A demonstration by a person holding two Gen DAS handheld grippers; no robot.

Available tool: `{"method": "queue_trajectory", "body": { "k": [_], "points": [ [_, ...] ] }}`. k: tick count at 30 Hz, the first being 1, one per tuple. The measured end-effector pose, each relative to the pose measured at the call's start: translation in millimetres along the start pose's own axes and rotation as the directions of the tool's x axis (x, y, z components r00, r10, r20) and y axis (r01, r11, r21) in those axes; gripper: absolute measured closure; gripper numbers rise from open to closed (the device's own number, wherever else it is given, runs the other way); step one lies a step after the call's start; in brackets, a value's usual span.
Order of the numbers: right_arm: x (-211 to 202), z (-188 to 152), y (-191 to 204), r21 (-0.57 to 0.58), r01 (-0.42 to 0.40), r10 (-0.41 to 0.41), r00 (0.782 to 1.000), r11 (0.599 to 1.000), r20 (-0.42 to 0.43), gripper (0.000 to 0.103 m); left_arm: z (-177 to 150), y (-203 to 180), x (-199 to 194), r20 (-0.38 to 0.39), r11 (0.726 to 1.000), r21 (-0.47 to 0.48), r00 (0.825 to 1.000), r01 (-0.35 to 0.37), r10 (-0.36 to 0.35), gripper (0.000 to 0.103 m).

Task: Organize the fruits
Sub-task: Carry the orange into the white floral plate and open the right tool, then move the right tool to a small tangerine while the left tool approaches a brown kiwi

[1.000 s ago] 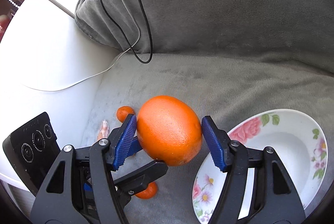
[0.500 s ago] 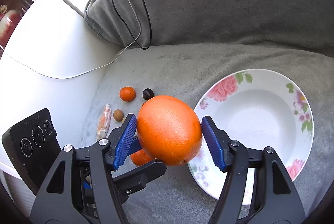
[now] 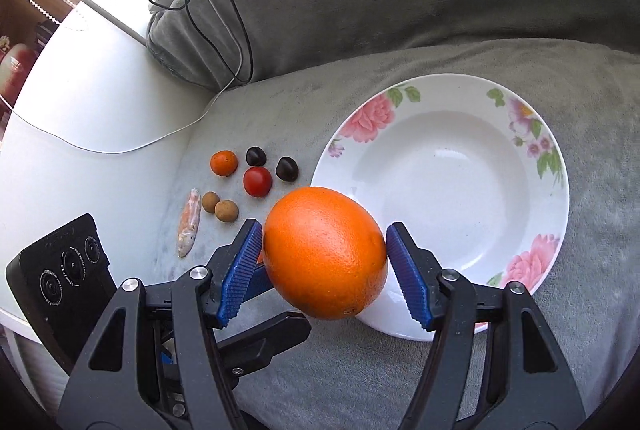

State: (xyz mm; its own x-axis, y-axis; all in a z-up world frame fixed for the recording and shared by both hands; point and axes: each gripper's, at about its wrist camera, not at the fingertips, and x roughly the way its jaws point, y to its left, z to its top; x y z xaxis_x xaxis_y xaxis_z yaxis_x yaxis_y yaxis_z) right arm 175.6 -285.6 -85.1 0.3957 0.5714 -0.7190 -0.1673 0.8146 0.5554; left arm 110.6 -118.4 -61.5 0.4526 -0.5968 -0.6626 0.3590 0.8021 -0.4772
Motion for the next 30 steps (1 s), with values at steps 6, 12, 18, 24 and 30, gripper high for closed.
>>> {"method": "queue_trajectory", "body": {
  "k": [6,12,18,24,30],
  "points": [
    [-37.1,3.9,-12.1,0.018,0.037,-0.039,0.991,0.999,0.125,0.035,-7.4,0.3,-6.8,0.021,0.999,0.025,0.999,-0.032,0.031,0.061],
    [-58.7,-0.9,-14.4,0.006,0.098,-0.097,0.972,0.995,0.214,0.024,-15.8,10.6,-20.4,0.043,0.997,0.015,0.996,-0.073,0.072,0.061],
    [-64.3,-11.8,-4.7,-0.052,0.178,-0.158,0.949,0.983,0.272,0.018,-21.1,14.9,-38.7,0.088,0.991,0.025,0.988,-0.131,0.128,0.058],
    [-59.3,-23.7,12.3,-0.140,0.245,-0.194,0.933,0.959,0.302,0.018,-25.9,21.5,-53.5,0.132,0.979,0.019,0.971,-0.203,0.198,0.047],
    [-54.8,-29.9,25.1,-0.194,0.257,-0.190,0.932,0.947,0.307,0.018,-37.0,42.3,-82.9,0.165,0.961,-0.001,0.948,-0.277,0.273,0.047]
  ]
}}
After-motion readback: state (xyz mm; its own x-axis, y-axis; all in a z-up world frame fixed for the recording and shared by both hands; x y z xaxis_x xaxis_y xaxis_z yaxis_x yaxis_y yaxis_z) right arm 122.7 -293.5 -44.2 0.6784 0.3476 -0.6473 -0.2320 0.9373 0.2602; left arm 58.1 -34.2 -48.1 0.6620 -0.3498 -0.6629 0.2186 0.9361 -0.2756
